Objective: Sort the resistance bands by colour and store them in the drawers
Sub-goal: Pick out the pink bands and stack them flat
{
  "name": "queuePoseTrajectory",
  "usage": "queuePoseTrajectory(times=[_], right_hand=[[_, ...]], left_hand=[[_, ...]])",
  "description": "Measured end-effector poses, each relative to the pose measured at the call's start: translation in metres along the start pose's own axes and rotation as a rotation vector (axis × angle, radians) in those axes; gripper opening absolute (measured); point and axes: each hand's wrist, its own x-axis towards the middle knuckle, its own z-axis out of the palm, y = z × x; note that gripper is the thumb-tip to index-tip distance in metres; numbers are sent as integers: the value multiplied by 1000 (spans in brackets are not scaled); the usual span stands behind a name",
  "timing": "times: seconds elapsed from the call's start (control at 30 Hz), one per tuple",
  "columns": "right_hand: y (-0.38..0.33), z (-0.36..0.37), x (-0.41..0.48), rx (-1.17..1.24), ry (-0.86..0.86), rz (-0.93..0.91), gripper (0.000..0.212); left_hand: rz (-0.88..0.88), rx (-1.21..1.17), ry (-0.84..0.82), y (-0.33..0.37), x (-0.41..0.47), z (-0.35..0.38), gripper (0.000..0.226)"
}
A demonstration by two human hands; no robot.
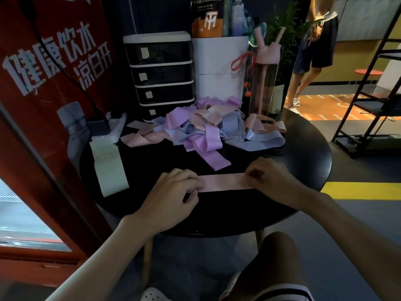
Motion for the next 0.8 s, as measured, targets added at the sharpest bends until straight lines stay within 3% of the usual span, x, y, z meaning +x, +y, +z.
queuePoseTrajectory(times=[0.1,0.23,0.33,0.43,0.8], right_hand=[[0,4,4,-55,39,-7,16],[-12,3,14,44,118,-7,6],[-18,3,13,117,95,32,9],[-19,5,10,105,63,53,10],[-8,13,18,188,129,89,7]], left_hand=[[2,-8,0,0,4,-3,35],[-2,17,29,5,36,-19,34],[0,-13,74,4,75,-31,19],[-63,15,85,-2,121,-37,18],[-202,360,-11,-20,239,10,25]])
